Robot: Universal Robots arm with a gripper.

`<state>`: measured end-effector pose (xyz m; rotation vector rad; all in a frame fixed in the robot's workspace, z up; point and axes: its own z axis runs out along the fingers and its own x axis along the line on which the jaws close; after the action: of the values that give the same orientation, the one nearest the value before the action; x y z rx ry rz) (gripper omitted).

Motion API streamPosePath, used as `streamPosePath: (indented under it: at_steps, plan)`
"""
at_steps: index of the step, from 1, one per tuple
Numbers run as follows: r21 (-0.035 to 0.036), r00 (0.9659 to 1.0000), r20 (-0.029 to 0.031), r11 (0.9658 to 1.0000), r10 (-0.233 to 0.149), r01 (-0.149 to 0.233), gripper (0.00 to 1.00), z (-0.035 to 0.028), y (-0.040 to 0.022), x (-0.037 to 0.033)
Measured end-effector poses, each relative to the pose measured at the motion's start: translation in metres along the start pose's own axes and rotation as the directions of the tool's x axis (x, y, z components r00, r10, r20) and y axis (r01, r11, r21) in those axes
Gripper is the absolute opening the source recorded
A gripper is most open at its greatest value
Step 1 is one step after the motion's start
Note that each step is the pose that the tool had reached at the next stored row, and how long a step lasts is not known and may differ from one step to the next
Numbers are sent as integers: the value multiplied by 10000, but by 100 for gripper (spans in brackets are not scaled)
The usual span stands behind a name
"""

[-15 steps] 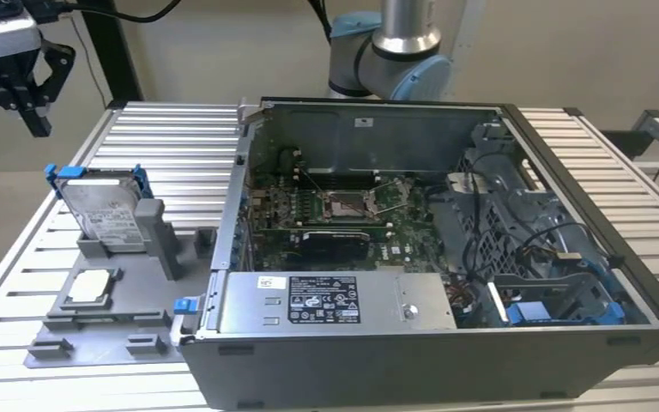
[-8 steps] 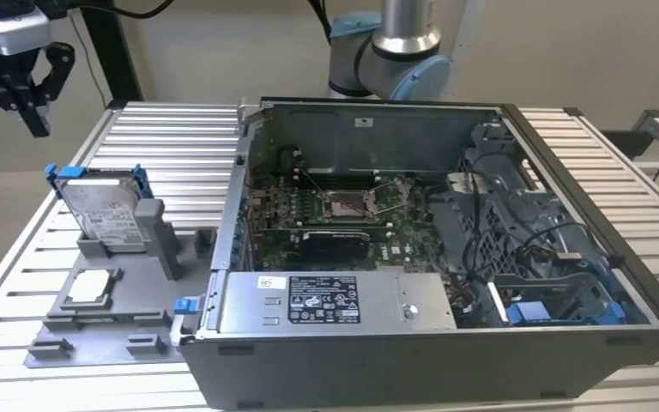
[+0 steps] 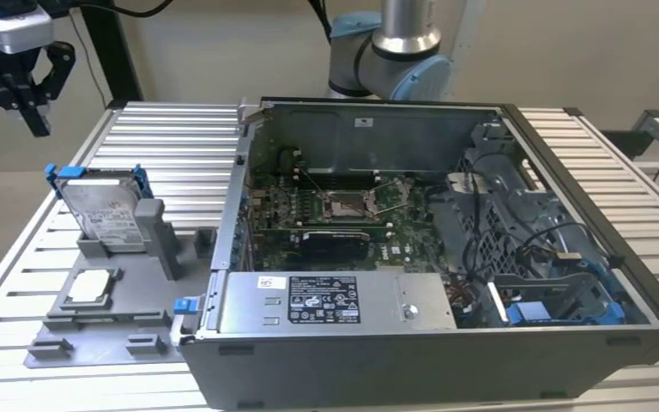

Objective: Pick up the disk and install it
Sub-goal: 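Pick up the disk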

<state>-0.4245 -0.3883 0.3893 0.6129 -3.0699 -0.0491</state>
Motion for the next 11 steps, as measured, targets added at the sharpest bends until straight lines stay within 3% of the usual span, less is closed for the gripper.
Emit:
streamPosePath:
  at_steps: [5, 9, 11]
  plan:
    - [10, 9972, -24, 9972, -752, 752, 0, -1, 0, 0]
    - [27, 9898, -55, 9898, -1424, 1424, 0, -1, 0, 0]
    - [31, 9843, -67, 9843, -1763, 1763, 0, -1, 0, 0]
